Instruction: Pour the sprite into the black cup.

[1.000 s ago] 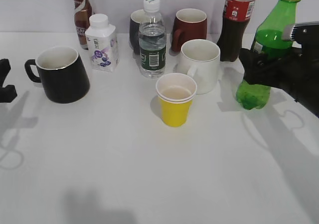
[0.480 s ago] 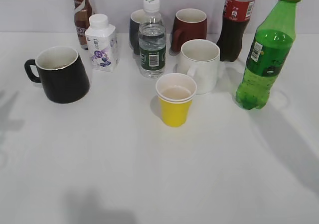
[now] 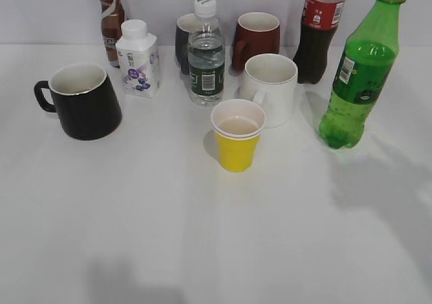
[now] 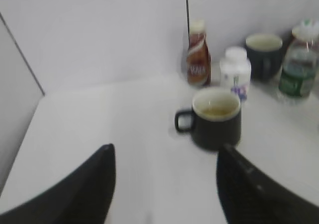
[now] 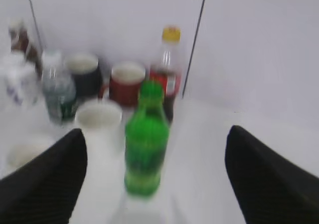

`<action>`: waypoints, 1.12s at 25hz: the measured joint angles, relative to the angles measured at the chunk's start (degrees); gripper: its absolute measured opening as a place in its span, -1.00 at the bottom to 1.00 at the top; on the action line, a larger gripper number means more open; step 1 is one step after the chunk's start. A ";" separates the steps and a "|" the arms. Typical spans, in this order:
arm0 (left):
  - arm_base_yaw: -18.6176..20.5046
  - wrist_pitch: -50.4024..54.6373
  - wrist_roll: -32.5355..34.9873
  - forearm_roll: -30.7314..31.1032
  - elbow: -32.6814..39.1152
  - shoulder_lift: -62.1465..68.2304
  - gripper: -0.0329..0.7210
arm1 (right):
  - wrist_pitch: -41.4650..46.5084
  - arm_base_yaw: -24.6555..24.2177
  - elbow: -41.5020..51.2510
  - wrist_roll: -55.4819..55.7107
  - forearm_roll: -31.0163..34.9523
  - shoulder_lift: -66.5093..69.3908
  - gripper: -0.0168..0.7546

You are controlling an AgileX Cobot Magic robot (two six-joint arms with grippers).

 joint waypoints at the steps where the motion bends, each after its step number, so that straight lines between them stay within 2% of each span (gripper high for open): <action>1: 0.00 3.65 0.00 0.11 -0.03 -2.06 0.41 | 5.60 0.00 -0.05 0.00 0.40 -2.88 0.73; 3: 0.00 12.28 -0.86 0.11 -0.03 -5.14 0.51 | 17.07 0.00 -0.05 -0.01 0.95 -8.41 0.72; 6: 0.00 23.16 -3.08 0.11 -0.03 -9.09 0.55 | 30.98 0.00 0.36 -0.01 1.97 -15.65 0.70; 8: 0.00 26.84 -3.93 0.38 0.24 -11.44 0.56 | 39.55 0.00 1.93 0.17 1.97 -19.88 0.68; 11: 0.00 28.22 -4.57 1.12 2.96 -14.82 0.56 | 46.57 0.00 5.87 0.63 1.97 -26.51 0.65; 14: 0.00 27.97 -4.67 1.42 7.16 -17.58 0.56 | 47.90 0.00 10.86 1.16 1.97 -32.53 0.63; 17: 0.00 24.96 -4.73 1.35 8.49 -19.26 0.56 | 45.76 0.00 15.73 1.28 1.97 -36.23 0.60; 21: 0.00 21.74 -4.73 1.28 10.15 -19.36 0.55 | 39.76 0.00 17.94 1.52 2.58 -36.81 0.59; 28: 0.00 21.26 -4.73 1.22 10.21 -19.36 0.47 | 38.99 0.00 18.27 1.75 2.90 -36.81 0.59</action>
